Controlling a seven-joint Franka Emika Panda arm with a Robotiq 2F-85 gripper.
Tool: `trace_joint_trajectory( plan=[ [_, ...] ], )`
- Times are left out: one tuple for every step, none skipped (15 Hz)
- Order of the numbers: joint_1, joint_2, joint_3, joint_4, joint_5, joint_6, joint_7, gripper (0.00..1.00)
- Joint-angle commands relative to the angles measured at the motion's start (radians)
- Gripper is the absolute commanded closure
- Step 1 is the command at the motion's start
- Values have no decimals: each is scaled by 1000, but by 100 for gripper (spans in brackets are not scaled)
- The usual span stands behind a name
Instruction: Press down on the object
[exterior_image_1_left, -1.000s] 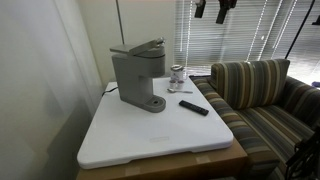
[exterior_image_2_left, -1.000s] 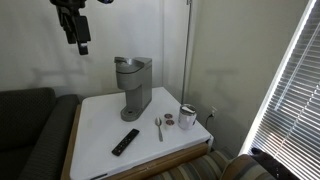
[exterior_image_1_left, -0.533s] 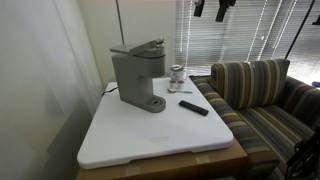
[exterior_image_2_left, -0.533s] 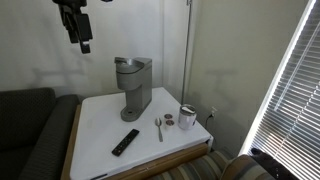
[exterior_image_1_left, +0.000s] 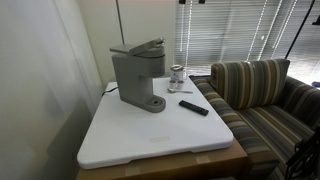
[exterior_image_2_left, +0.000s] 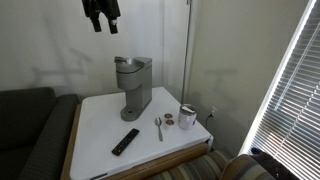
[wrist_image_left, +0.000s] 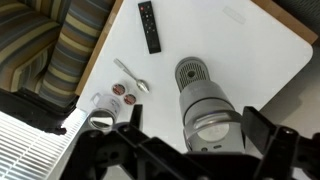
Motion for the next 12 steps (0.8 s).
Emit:
trace_joint_trajectory(
  plan=[
    [14, 160, 12, 231, -24, -41, -131, 0],
    [19, 201, 16, 283, -16, -44, -165, 0],
    [24, 234, 18, 327, -12, -52, -192, 0],
    [29, 267, 22, 367, -6, -60, -213, 0],
    [33, 299, 25, 404, -5, -69, -229, 25],
    [39, 327, 26, 435, -7, -81, -233, 27],
    [43, 352, 28, 463, -5, -90, -241, 34],
    [48, 376, 28, 489, -5, -103, -237, 42],
    [53, 398, 27, 511, -7, -112, -232, 48],
    [58, 416, 26, 529, -9, -122, -227, 55],
    [61, 434, 25, 547, -8, -135, -224, 62],
    [64, 447, 22, 560, -10, -144, -218, 68]
  ],
)
